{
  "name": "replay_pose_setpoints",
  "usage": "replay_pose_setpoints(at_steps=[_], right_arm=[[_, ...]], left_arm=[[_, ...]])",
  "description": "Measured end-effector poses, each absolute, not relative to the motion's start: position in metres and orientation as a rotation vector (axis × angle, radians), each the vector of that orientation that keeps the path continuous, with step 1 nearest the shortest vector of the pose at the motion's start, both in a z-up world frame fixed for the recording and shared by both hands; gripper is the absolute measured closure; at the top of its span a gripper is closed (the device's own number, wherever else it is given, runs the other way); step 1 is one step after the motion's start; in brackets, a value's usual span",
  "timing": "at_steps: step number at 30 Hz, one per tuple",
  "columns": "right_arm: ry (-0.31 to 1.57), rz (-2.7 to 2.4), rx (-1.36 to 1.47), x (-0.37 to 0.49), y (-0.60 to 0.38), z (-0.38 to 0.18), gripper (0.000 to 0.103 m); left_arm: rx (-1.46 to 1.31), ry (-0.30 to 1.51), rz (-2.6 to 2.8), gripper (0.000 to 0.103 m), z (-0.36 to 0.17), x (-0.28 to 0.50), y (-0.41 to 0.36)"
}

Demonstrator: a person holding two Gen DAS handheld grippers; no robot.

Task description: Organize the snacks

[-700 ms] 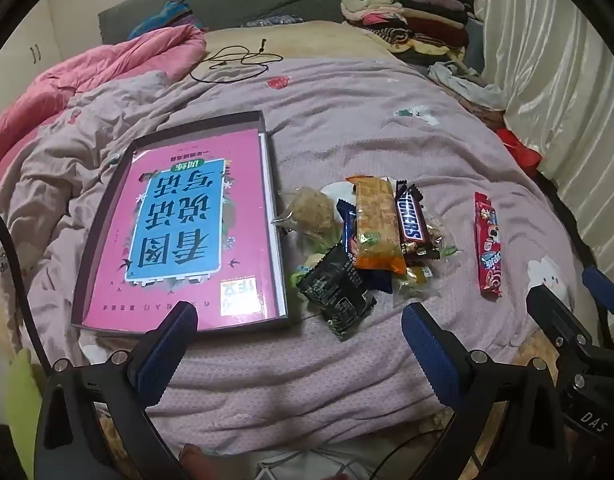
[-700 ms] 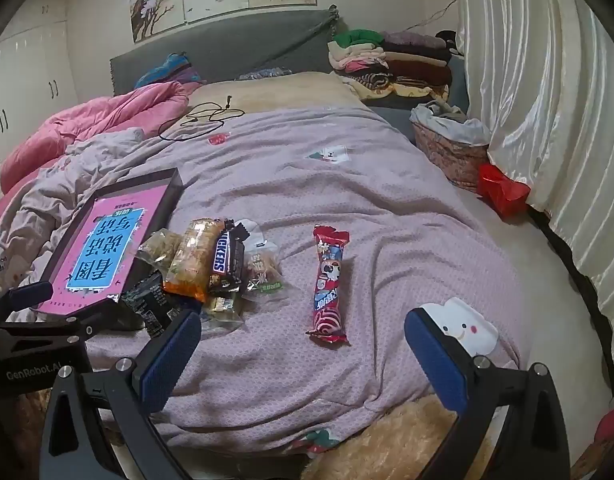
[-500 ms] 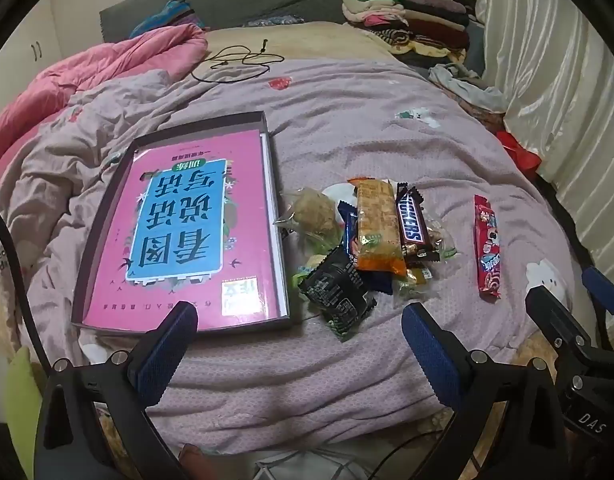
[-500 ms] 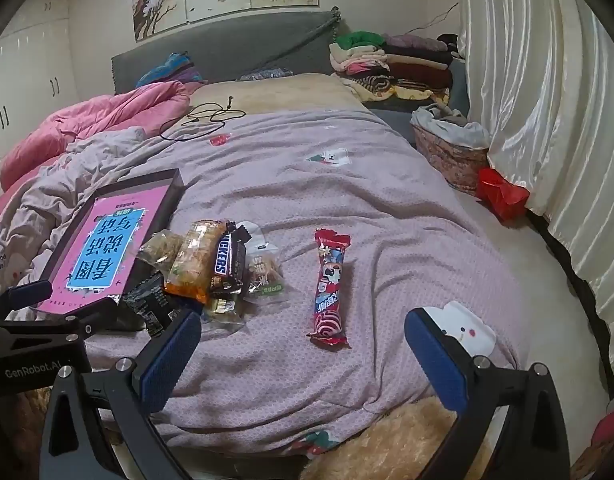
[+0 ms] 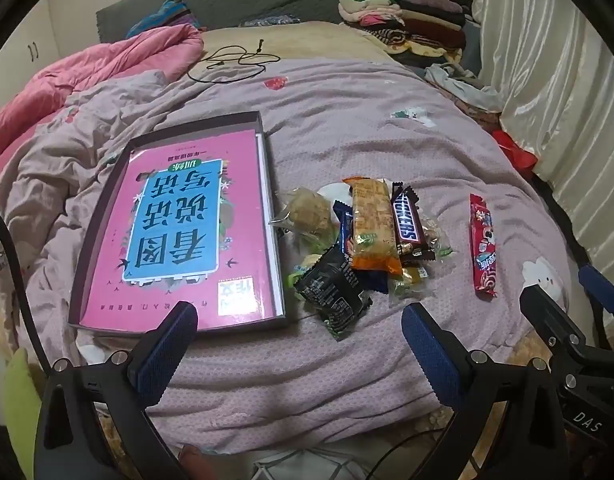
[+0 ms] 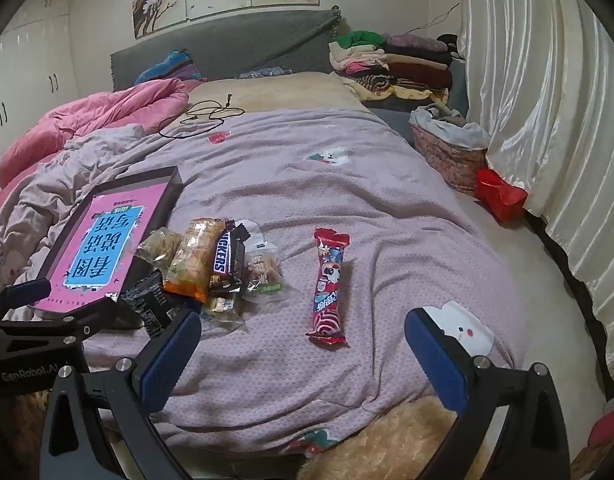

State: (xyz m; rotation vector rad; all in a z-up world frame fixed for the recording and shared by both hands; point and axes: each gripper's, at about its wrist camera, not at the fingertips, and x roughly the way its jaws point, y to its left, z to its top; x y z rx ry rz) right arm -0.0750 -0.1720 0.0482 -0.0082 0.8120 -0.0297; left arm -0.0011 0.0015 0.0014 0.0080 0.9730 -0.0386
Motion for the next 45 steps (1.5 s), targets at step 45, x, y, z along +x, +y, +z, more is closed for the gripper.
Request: replay_pose_setpoints(at_steps=[45], right_arm=[[0.834, -0.048, 0.013, -0.072, -0.182, 0.035, 0.000]], left_arm=[[-0.001, 0.967, -0.079, 0.001, 0.001, 0.004, -0.001]])
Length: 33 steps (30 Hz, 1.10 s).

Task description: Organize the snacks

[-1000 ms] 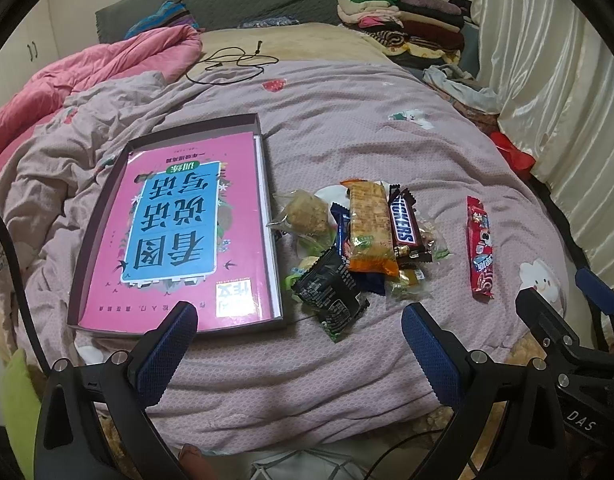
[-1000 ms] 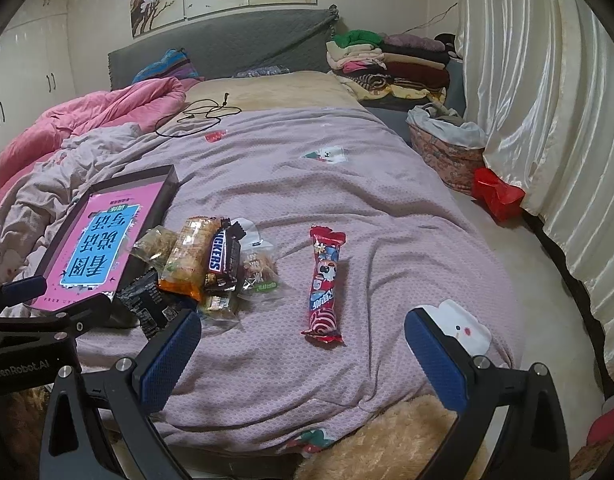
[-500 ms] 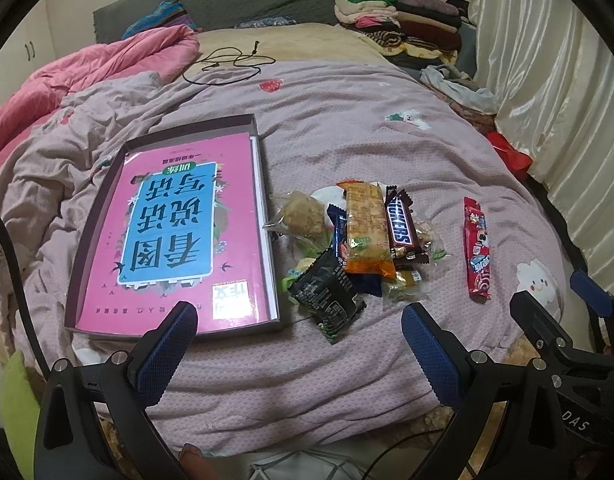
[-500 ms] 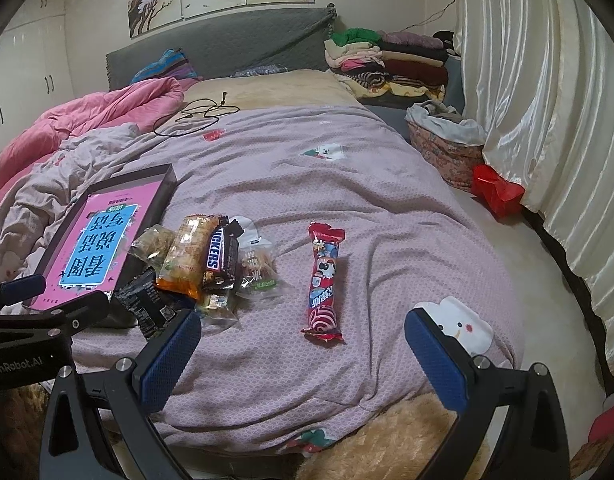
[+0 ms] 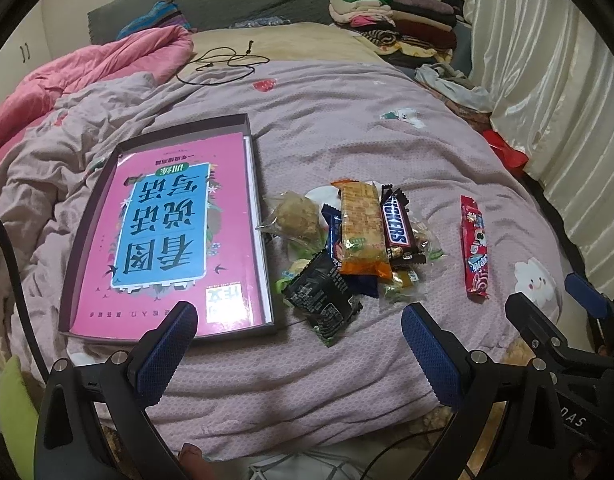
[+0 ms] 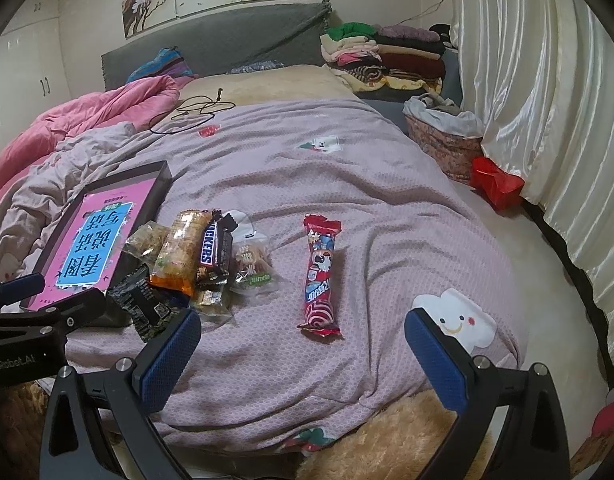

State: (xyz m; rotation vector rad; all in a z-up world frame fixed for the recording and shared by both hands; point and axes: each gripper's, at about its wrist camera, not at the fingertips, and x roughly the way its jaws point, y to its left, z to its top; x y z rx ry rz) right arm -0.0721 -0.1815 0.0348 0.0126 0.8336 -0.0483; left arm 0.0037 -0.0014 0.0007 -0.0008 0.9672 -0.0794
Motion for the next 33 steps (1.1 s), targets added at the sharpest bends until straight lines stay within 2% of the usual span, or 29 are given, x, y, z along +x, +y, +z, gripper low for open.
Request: replay_pose_setpoints(at_steps=[13, 20, 22, 29, 30, 31, 33], right_arm=[[0.837, -0.073, 0.049, -0.055, -0.193, 0.028, 0.000], [0.908, -0.115, 0.100, -0.028, -0.211, 0.011, 0.000], [0.945, -0.123, 0.119, -0.019, -0.216, 0.000, 0.000], [0.991, -0.095, 0.202, -0.001, -0.231, -0.020, 0.015], [0.989, -0.092, 0.205, 0.001, -0.231, -0.020, 0.017], [0.982, -0.082, 0.207, 0.002, -0.231, -0.021, 0.021], [0.980, -0.072, 0.205, 0.005, -0.230, -0.023, 0.025]], left_arm=[[-0.038, 1.011, -0.135, 0.001, 0.004, 0.034, 0.005], [0.033, 1.052, -0.181, 0.001, 0.003, 0.059, -0.015], [0.044, 1.064, -0.195, 0.005, 0.001, 0.064, -0.019], [0.061, 1.105, -0.208, 0.008, -0.011, 0.084, -0.027], [0.063, 1.109, -0.214, 0.017, -0.013, 0.087, -0.028], [0.071, 1.116, -0.219, 0.031, -0.015, 0.090, -0.031], [0.089, 1.139, -0.222, 0.037, -0.020, 0.095, -0.035]])
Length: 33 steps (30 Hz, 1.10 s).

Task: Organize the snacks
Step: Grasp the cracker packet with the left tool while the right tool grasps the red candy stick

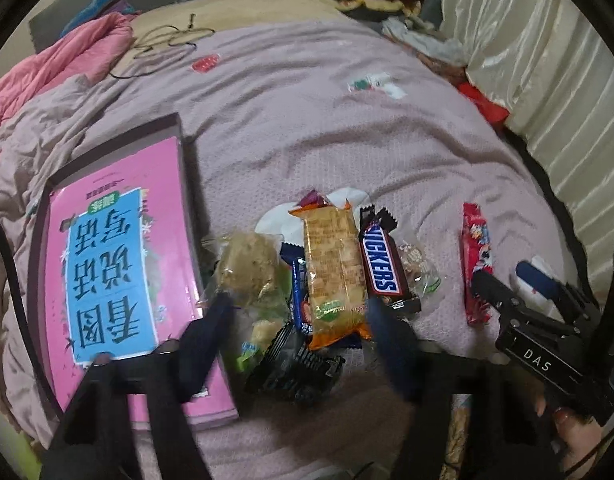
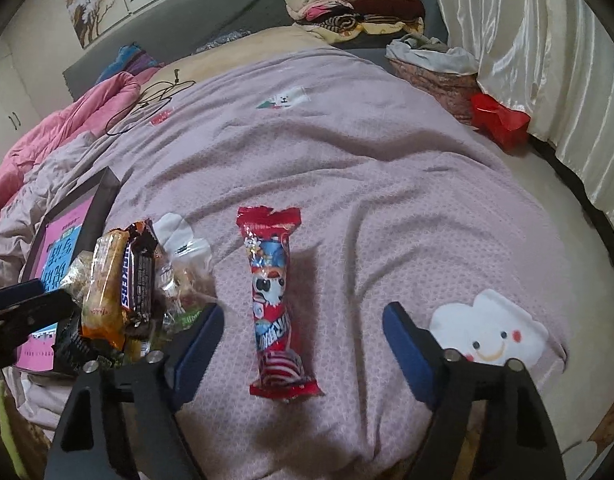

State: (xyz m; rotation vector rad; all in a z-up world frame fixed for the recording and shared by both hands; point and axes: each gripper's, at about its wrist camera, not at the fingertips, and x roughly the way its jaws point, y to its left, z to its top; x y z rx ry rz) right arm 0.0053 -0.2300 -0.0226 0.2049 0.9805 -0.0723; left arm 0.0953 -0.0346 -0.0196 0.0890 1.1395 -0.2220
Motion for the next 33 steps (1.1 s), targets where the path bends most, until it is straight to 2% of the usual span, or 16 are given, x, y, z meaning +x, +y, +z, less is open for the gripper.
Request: replay_pose_setpoints(at_steps=[4, 17, 20, 27, 33], right_arm=[[0.987, -0.047, 0.203, 0.012, -0.227, -0.028, 0.038], [0.987, 0.003, 0.167, 0.031, -0.219, -0.037, 0.060], [0.992, 0.010, 0.167, 0.035, -0.218, -0.040, 0.061], [0.989, 0.045, 0.153, 0.043, -0.214, -0.045, 0.082], [0.957, 0.067, 0.168, 0.039, -0.215, -0.041, 0.086]], left_arm=[[0.119, 1.154, -0.220, 0.040, -0.029, 0.102, -0.041], [0.142, 1.176, -0.236, 0.043, -0.042, 0.115, -0.060], [0.129, 1.191, -0.247, 0.050, -0.046, 0.117, -0.063], [0.129, 1.194, -0.236, 0.058, -0.052, 0.124, -0.064], [0.130, 1.196, -0.239, 0.065, -0.056, 0.126, -0.063]])
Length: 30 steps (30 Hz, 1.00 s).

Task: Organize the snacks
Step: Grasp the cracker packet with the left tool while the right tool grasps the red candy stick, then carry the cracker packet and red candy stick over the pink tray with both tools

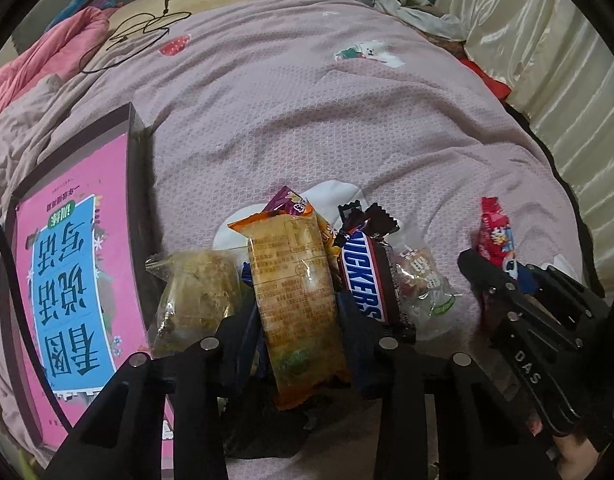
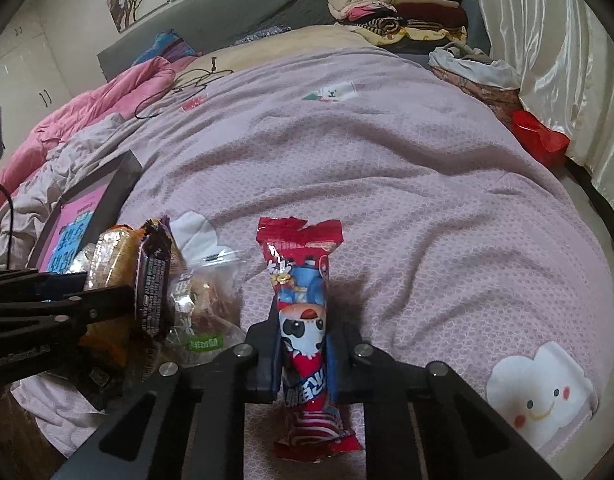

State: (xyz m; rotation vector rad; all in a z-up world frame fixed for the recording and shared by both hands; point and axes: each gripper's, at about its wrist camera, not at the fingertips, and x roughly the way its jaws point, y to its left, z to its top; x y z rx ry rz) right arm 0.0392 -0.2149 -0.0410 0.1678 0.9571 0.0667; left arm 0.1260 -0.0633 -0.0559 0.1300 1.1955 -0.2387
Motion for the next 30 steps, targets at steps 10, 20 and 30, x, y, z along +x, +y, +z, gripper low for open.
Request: replay_pose_setpoints(at_steps=[10, 20, 30], right_arm=[[0.881, 0.080, 0.201, 0.028, -0.218, -0.019, 0.087], [0.826, 0.162, 0.205, 0.021, -0.194, 0.013, 0.087], [0.787, 0.300, 0.204, 0.023, -0.140, 0.047, 0.087]], left_arm=[[0.052, 1.144, -0.267, 0.066, -0.034, 0.120, -0.045], [-0.001, 1.079, -0.242, 0.066, 0.003, 0.101, -0.007], [-0.045, 1.032, -0.158, 0.066, 0.022, 0.087, 0.049]])
